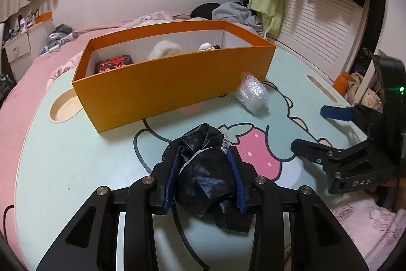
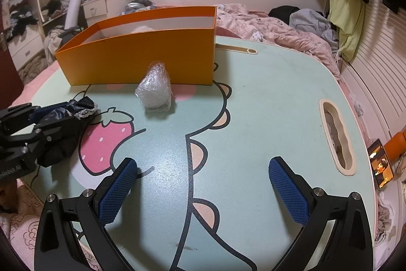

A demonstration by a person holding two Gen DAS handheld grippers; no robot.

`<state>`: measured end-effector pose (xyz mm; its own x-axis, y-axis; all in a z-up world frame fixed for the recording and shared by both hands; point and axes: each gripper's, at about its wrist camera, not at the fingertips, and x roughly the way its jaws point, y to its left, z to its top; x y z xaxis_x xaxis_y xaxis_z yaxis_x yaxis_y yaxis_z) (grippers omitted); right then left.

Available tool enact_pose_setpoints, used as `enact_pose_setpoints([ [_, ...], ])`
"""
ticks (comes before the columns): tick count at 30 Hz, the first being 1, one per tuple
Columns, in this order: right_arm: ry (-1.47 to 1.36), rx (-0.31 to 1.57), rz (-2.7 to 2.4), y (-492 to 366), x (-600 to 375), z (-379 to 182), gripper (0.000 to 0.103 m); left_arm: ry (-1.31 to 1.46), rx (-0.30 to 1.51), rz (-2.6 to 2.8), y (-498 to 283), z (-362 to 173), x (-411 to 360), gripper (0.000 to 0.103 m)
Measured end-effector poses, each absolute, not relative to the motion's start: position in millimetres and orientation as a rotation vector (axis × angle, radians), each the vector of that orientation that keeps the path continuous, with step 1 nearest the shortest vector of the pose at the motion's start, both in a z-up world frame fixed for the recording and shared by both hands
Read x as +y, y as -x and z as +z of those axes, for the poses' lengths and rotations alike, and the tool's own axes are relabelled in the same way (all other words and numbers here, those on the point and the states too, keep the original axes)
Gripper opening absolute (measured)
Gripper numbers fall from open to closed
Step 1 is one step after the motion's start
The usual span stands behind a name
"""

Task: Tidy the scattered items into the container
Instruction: 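Grasp the black lace-trimmed pouch with the left gripper, then grasp the clear plastic-wrapped item with the right gripper while the left holds the pouch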

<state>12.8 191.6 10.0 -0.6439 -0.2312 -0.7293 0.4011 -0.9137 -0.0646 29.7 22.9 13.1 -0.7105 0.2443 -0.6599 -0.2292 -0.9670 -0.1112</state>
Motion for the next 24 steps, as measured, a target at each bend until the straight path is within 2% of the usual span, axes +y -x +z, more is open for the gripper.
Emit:
enact_pose_setpoints([
  [18, -1.04, 0.239, -2.508, -3, 187, 24, 0.103, 1.023, -0.032, 2.703, -28, 10, 25, 0.041],
  [24, -1.043, 0.271, -2.459, 11, 167, 30, 0.101, 1.02, -0.022, 2.709, -29, 9, 26, 0.041],
])
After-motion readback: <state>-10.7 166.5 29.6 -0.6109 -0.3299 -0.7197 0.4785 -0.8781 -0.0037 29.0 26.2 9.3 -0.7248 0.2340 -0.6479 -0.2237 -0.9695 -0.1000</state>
